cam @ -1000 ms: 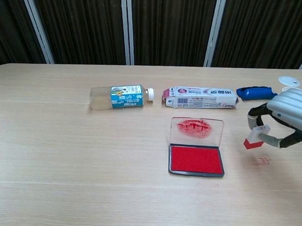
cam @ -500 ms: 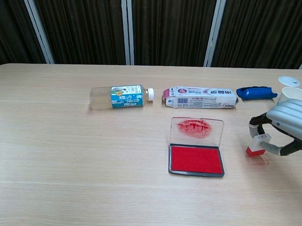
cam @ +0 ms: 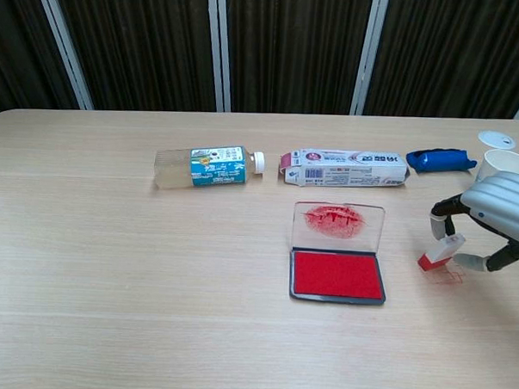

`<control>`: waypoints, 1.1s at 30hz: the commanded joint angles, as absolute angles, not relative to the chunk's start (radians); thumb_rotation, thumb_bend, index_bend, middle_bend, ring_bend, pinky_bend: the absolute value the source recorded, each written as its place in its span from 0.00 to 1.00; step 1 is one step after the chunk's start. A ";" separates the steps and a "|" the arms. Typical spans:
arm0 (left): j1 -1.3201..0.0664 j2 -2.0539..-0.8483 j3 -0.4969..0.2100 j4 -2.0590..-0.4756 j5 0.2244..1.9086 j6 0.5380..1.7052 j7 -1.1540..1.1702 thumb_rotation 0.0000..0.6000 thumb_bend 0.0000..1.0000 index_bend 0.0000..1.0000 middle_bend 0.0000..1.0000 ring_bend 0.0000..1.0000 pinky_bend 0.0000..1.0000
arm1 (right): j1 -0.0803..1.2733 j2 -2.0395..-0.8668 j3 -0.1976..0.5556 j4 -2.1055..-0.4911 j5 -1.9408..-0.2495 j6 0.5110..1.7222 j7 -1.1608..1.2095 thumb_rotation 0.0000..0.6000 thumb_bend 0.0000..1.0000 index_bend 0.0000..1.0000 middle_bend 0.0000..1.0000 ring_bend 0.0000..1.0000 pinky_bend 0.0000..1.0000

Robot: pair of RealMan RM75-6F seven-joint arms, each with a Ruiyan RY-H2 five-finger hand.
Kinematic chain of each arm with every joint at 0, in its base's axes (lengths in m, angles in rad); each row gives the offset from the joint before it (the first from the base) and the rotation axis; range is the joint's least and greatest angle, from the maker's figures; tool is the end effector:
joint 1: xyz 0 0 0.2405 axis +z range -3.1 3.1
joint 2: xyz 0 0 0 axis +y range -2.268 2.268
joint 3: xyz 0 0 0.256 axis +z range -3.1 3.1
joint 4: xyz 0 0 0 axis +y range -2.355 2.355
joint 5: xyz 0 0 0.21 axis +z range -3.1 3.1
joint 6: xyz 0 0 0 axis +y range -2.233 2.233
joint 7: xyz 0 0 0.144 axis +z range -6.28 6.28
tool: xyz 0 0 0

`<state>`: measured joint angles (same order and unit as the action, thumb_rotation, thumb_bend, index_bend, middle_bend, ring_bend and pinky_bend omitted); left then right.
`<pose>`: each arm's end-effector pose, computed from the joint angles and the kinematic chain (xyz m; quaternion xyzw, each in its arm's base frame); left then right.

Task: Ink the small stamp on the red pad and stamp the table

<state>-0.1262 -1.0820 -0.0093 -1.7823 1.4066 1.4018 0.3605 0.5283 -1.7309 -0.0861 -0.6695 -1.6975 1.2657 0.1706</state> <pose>-0.2915 0.1803 0.1429 -0.6520 -0.3602 -0.2792 0.6060 -0.2923 -0.3108 -0.0098 0.8020 -0.2190 0.3517 0.4303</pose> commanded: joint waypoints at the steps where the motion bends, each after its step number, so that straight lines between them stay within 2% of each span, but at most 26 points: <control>1: -0.126 -1.083 -0.009 -1.782 1.407 1.402 0.361 1.00 0.00 0.00 0.00 0.00 0.00 | 0.530 -1.734 -0.079 -0.665 -1.694 1.271 0.172 1.00 0.26 0.45 0.48 0.83 1.00; 9: -0.126 -1.084 -0.009 -1.783 1.407 1.403 0.364 1.00 0.00 0.00 0.00 0.00 0.00 | 0.541 -1.728 -0.058 -0.684 -1.687 1.288 0.167 1.00 0.26 0.45 0.48 0.83 1.00; 14: -0.125 -1.078 -0.007 -1.786 1.412 1.403 0.356 1.00 0.00 0.00 0.00 0.00 0.00 | 0.537 -1.682 -0.050 -0.753 -1.696 1.338 0.149 1.00 0.26 0.45 0.48 0.83 1.00; 18: -0.120 -1.068 -0.002 -1.792 1.428 1.411 0.338 1.00 0.00 0.00 0.00 0.00 0.00 | 0.524 -1.608 -0.038 -0.858 -1.710 1.415 0.121 1.00 0.26 0.44 0.47 0.83 1.00; 25: -0.105 -1.053 0.009 -1.788 1.486 1.450 0.295 1.00 0.00 0.00 0.00 0.00 0.00 | 0.423 -1.404 -0.007 -1.177 -1.697 1.612 0.092 1.00 0.20 0.42 0.44 0.81 1.00; 27: -0.102 -1.046 0.012 -1.789 1.499 1.457 0.269 1.00 0.00 0.00 0.00 0.00 0.00 | 0.386 -1.371 -0.006 -1.238 -1.689 1.660 0.100 1.00 0.14 0.39 0.42 0.77 0.97; 29: -0.098 -1.035 0.013 -1.784 1.513 1.465 0.231 1.00 0.00 0.00 0.00 0.00 0.00 | 0.328 -1.331 -0.009 -1.305 -1.678 1.731 0.127 1.00 0.06 0.32 0.37 0.68 0.89; 32: -0.094 -1.029 0.011 -1.769 1.522 1.476 0.201 1.00 0.00 0.00 0.00 0.00 0.00 | 0.265 -1.288 -0.028 -1.373 -1.651 1.765 0.166 1.00 0.00 0.17 0.21 0.35 0.60; 33: -0.093 -1.031 0.009 -1.762 1.527 1.483 0.194 1.00 0.00 0.00 0.00 0.00 0.00 | 0.249 -1.277 -0.034 -1.392 -1.643 1.769 0.176 1.00 0.00 0.13 0.15 0.22 0.45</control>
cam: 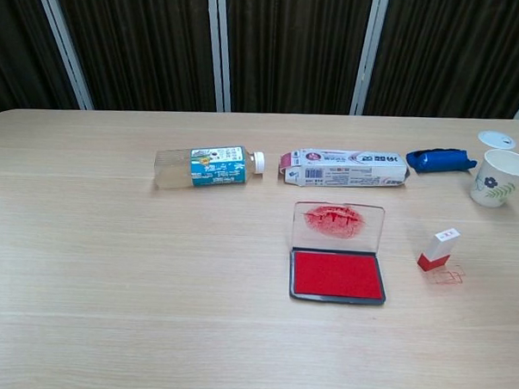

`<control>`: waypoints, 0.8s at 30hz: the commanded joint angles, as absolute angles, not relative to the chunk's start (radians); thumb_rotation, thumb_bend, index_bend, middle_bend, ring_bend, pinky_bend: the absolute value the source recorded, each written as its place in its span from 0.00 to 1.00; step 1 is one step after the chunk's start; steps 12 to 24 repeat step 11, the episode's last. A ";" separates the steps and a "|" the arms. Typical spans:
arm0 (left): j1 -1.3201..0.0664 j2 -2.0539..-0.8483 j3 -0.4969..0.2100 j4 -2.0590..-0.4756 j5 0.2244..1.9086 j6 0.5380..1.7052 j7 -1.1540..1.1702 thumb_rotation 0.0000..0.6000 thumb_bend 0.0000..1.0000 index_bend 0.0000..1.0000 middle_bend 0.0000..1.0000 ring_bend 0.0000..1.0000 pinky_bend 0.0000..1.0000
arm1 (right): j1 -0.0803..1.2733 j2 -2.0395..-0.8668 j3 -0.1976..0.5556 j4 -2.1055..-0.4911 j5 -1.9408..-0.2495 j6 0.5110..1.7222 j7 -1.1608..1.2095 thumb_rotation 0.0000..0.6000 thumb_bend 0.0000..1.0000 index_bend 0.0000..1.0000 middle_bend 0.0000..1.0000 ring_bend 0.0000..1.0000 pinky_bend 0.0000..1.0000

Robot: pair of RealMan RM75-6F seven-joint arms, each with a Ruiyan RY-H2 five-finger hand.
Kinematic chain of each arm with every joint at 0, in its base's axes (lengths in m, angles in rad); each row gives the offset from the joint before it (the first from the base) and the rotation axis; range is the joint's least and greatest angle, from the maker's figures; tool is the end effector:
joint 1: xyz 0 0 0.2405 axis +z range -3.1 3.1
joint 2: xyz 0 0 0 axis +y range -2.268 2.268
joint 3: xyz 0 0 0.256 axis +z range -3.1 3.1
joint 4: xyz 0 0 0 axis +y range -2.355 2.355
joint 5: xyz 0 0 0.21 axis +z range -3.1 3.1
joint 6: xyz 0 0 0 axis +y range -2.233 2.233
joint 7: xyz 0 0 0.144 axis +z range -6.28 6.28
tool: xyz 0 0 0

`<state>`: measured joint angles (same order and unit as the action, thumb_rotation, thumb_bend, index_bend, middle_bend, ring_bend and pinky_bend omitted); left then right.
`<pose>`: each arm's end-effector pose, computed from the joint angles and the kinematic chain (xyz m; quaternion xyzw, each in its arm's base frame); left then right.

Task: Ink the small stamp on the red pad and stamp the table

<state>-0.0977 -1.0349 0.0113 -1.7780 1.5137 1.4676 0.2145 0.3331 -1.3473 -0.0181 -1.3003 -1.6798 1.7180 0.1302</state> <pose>-0.2861 0.1692 0.1597 -0.6436 -0.3607 -0.3327 0.5873 -0.2630 -0.2372 0.1211 0.6417 -0.2404 0.5485 0.4790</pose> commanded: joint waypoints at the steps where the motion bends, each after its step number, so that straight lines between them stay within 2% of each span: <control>1: -0.091 -1.036 0.007 -1.748 1.538 1.496 0.187 1.00 0.00 0.00 0.00 0.00 0.00 | 0.232 -1.261 -0.043 -1.416 -1.636 1.772 0.186 1.00 0.00 0.09 0.09 0.13 0.31; 2: -0.088 -1.042 0.005 -1.734 1.550 1.509 0.183 1.00 0.00 0.00 0.00 0.00 0.00 | 0.215 -1.244 -0.054 -1.436 -1.630 1.770 0.188 1.00 0.00 0.07 0.05 0.06 0.20; 5: -0.078 -1.057 0.006 -1.708 1.585 1.545 0.169 1.00 0.00 0.00 0.00 0.00 0.00 | 0.184 -1.207 -0.076 -1.477 -1.622 1.753 0.175 1.00 0.00 0.01 0.00 0.00 0.10; 11: -0.061 -1.057 0.015 -1.698 1.625 1.585 0.156 1.00 0.00 0.00 0.00 0.00 0.00 | 0.154 -1.180 -0.089 -1.496 -1.603 1.719 0.131 1.00 0.00 0.00 0.00 0.00 0.08; 24: -0.061 -1.057 0.015 -1.698 1.625 1.585 0.156 1.00 0.00 0.00 0.00 0.00 0.00 | 0.154 -1.180 -0.089 -1.496 -1.603 1.719 0.131 1.00 0.00 0.00 0.00 0.00 0.08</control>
